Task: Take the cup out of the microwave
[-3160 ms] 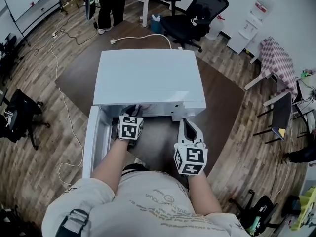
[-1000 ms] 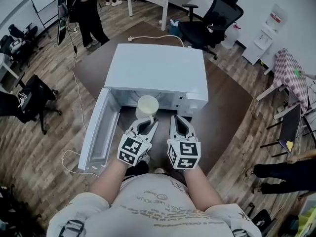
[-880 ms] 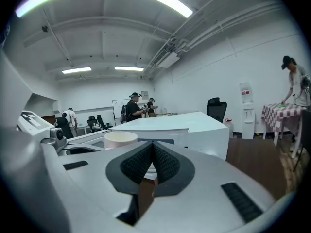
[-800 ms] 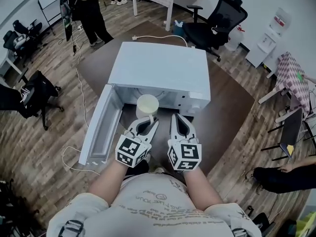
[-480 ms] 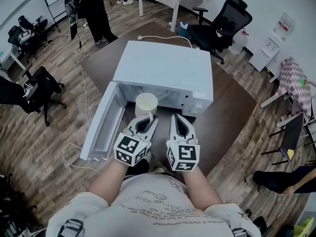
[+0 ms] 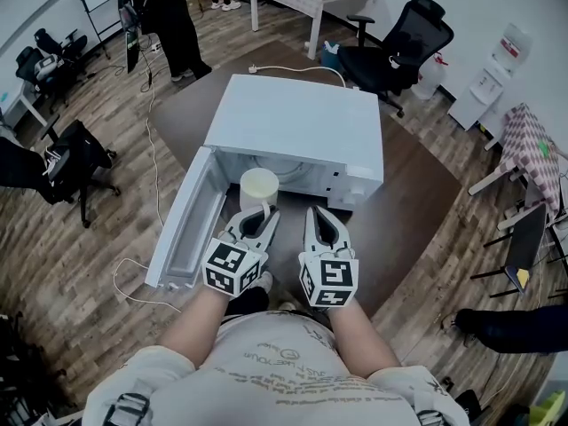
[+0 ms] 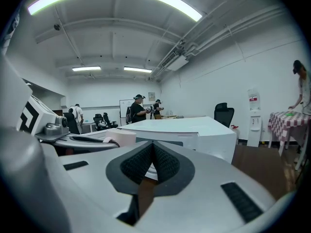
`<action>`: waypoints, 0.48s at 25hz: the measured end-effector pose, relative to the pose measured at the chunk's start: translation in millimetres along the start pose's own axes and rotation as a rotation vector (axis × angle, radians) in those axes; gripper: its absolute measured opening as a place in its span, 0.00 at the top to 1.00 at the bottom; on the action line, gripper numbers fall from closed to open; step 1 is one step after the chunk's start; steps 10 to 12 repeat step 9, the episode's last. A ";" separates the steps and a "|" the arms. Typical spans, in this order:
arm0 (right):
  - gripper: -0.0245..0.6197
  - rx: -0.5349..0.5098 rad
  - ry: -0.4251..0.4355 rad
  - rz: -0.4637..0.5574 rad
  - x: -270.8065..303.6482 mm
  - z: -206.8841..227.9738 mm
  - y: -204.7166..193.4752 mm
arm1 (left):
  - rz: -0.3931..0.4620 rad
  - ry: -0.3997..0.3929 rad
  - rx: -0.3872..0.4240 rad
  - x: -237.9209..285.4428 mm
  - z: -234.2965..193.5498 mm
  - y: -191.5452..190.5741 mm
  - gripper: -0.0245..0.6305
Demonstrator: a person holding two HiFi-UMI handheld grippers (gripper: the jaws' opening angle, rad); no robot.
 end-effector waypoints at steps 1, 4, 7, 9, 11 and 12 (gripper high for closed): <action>0.95 0.001 -0.002 0.001 0.1 0.6 0.2 | -0.001 0.002 -0.004 0.2 -1.4 -0.4 0.91; 0.95 0.005 -0.007 -0.002 0.4 3.1 -0.5 | -0.003 0.002 -0.010 0.5 -2.9 -1.1 0.91; 0.95 0.008 -0.012 -0.006 -2.4 3.8 -3.0 | -0.005 -0.005 -0.006 -0.7 0.2 -3.4 0.91; 0.95 0.008 -0.016 -0.008 -4.9 3.5 -4.7 | -0.006 -0.011 -0.006 -1.7 3.1 -5.4 0.91; 0.95 0.008 -0.016 -0.008 -4.9 3.5 -4.7 | -0.006 -0.011 -0.006 -1.7 3.1 -5.4 0.91; 0.95 0.008 -0.016 -0.008 -4.9 3.5 -4.7 | -0.006 -0.011 -0.006 -1.7 3.1 -5.4 0.91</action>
Point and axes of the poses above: the fingertips, and each gripper's own axes: x forward along the fingers, z to its right, y out of its top, the point moved 4 cm from there along -x, backward along the fingers, and after that the axes turned 1 degree about -y, right-handed, at the moved point
